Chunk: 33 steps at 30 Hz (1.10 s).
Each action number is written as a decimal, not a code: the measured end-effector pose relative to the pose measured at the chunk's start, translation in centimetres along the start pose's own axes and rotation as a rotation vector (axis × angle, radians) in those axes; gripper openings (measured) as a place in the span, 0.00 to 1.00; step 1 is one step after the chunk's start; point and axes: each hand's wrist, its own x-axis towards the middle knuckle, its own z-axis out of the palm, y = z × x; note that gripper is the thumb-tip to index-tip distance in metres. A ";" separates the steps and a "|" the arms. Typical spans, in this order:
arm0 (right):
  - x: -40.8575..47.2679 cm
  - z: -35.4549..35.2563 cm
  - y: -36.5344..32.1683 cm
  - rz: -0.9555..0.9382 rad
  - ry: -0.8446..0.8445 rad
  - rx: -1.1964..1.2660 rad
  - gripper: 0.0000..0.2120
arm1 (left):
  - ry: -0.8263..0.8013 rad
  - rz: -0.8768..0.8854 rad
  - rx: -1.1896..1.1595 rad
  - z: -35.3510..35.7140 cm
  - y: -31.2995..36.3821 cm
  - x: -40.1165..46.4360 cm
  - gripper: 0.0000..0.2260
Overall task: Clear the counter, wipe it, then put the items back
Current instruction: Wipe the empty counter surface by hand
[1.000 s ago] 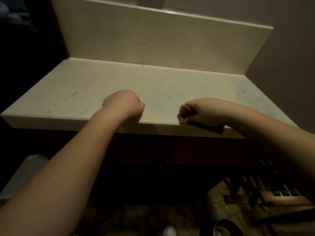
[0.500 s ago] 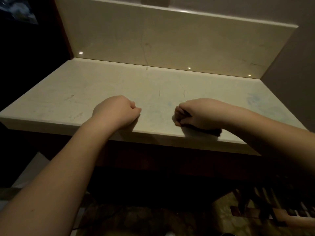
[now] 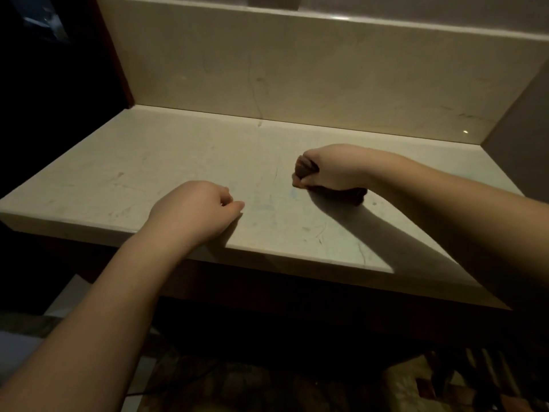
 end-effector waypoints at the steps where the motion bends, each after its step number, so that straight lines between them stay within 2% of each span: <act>1: -0.9 0.2 0.2 -0.038 -0.040 -0.001 0.08 | 0.002 0.002 -0.004 0.0 0.2 0.0 0.15; 3: -2.6 0.7 0.4 -0.113 -0.119 -0.032 0.05 | 0.005 0.005 -0.004 0.0 0.6 0.1 0.16; 6: -2.9 0.7 0.5 -0.129 -0.170 -0.035 0.05 | 0.021 0.019 0.017 0.2 1.6 0.3 0.17; 12: 3.8 -1.4 2.0 -0.018 0.023 0.022 0.07 | 0.016 0.071 0.063 0.7 5.1 1.3 0.19; 14: 5.8 -1.7 2.5 0.036 0.059 0.029 0.06 | -0.005 0.093 0.068 0.9 6.5 1.7 0.20; 16: 6.8 -1.6 2.9 0.034 0.080 0.021 0.08 | -0.031 0.095 0.073 1.2 7.4 2.2 0.20; 20: 4.9 -0.8 3.3 -0.083 0.039 -0.006 0.10 | -0.079 0.093 0.108 2.1 7.6 2.7 0.16; 23: 3.6 -0.1 3.9 -0.119 -0.034 -0.021 0.07 | -0.091 0.096 0.162 2.5 7.7 2.8 0.19; 27: 5.8 -0.9 4.5 -0.065 -0.010 -0.025 0.08 | -0.084 0.106 0.185 2.3 8.0 3.1 0.15; 33: 11.0 -2.6 5.4 0.080 0.059 0.048 0.12 | -0.103 0.104 0.201 1.8 7.9 3.4 0.16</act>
